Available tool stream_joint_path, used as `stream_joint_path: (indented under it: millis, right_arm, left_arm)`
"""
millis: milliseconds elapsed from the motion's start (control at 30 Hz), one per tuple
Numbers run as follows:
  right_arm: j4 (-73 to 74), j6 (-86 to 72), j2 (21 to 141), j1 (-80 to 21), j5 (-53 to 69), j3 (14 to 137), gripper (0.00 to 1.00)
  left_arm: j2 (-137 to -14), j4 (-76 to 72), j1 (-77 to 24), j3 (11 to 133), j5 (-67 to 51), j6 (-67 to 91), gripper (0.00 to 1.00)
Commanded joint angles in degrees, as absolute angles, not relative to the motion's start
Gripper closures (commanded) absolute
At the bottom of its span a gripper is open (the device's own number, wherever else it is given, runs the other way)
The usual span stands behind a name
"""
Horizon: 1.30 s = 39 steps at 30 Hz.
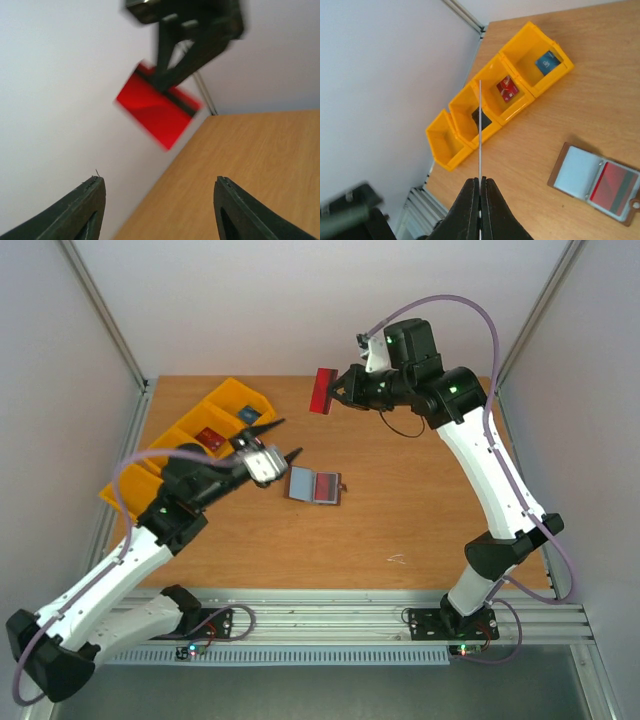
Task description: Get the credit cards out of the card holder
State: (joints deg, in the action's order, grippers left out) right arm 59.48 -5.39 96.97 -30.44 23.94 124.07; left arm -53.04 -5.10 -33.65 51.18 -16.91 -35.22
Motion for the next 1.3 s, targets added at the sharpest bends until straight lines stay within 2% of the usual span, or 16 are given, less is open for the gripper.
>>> stream_joint_path:
  millis: [0,133,233,333,467,600,733,767,867,900,933,1000,1033,1067,1167,1267]
  right_arm:
    - [55.5,-14.4,97.3,-31.5,23.6,122.3,0.99]
    - [54.9,-15.3,97.3,-32.3,23.7,122.0,0.99]
    - [54.3,-15.7,97.3,-33.1,24.1,121.6,0.99]
    - [53.5,-15.8,97.4,-33.9,24.6,121.4,0.99]
    - [54.0,-15.1,96.6,-34.0,23.5,120.6,0.99]
    - [53.1,-14.7,96.2,-34.0,24.2,119.7,0.99]
    - [51.7,-12.6,95.5,-34.0,25.2,119.7,0.96]
    - [50.7,-11.1,95.4,-34.0,26.1,119.9,0.86]
    - [51.1,-3.8,95.2,-33.5,29.0,121.8,0.32]
    - [51.9,-1.4,94.8,-32.8,29.5,122.3,0.18]
    - [52.4,2.8,94.2,-31.9,30.2,122.5,0.11]
    - [52.9,10.2,91.6,-29.9,32.3,121.7,0.04]
    - [52.8,14.0,90.4,-29.3,33.7,121.0,0.02]
    - [52.7,17.6,89.1,-28.9,35.1,120.2,0.02]
    - [52.5,24.9,86.6,-28.7,40.8,117.9,0.02]
    - [51.8,25.9,86.7,-28.7,48.0,118.0,0.01]
  left_arm:
    - [-60.6,-27.5,-37.9,45.6,-11.6,-72.8,0.37]
    - [-67.5,-37.2,-37.9,51.3,-5.5,-79.4,0.39]
    - [-69.3,-38.9,-37.9,51.9,-8.4,-82.0,0.40]
    - [-70.9,-38.4,-37.8,52.2,-8.0,-83.5,0.45]
    - [-71.3,-38.9,-37.9,53.2,-5.3,-81.4,0.60]
    - [-70.8,-39.4,-37.8,52.7,-5.0,-80.5,0.98]
    - [-69.4,-39.8,-38.2,52.0,-3.9,-76.0,1.00]
    - [-68.9,-39.2,-38.4,52.1,-2.8,-74.4,1.00]
    - [-66.6,-30.5,-38.5,56.5,3.4,-60.2,1.00]
    - [-65.7,-25.3,-38.1,59.4,5.9,-51.4,1.00]
    - [-64.5,-19.4,-36.8,62.0,6.3,-43.2,1.00]
    - [-62.0,-11.4,-31.8,64.5,-0.7,-16.6,1.00]
    - [-60.8,-9.9,-29.4,64.7,-6.7,-8.5,1.00]
    - [-59.8,-9.4,-27.0,64.6,-11.4,5.0,1.00]
    - [-59.9,-10.5,-23.1,65.0,-24.9,30.7,1.00]
    - [-60.1,-13.7,-23.0,65.1,-34.8,39.2,1.00]
